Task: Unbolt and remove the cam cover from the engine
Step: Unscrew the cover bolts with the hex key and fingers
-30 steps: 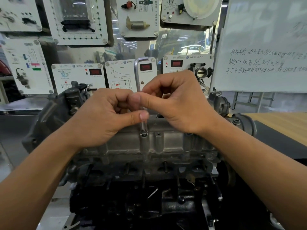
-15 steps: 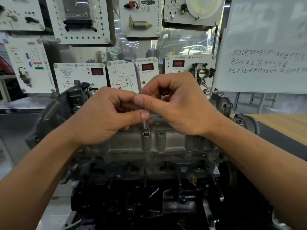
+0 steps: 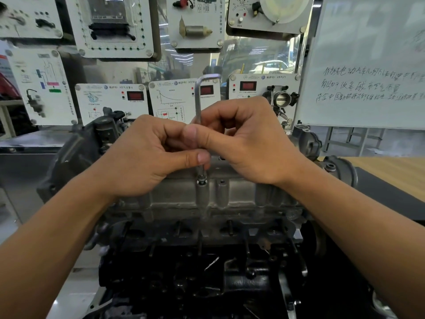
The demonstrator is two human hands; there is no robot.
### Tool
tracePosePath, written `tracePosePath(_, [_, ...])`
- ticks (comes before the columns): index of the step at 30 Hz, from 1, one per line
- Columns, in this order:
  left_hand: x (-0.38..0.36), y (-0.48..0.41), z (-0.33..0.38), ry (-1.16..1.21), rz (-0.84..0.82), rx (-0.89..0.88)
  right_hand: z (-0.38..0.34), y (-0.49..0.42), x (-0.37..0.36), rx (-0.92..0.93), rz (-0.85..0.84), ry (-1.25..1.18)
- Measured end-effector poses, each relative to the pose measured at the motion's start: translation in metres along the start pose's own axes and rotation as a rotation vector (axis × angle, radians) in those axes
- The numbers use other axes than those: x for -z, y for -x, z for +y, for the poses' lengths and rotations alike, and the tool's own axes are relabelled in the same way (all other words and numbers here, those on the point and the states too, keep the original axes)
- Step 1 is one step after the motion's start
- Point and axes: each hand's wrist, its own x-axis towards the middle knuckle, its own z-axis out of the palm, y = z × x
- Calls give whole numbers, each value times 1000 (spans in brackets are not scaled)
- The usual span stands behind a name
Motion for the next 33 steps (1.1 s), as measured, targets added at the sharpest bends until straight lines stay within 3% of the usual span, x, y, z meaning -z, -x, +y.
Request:
tracePosePath(9, [-7, -2, 4, -59, 109, 8, 0, 1, 1, -31, 49, 26])
tracePosePath(21, [4, 0, 3, 8, -66, 45, 5, 0, 2, -26, -87, -64])
tracePosePath(33, [-3, -1, 1, 22, 64, 11, 2, 1, 1, 6, 15, -17])
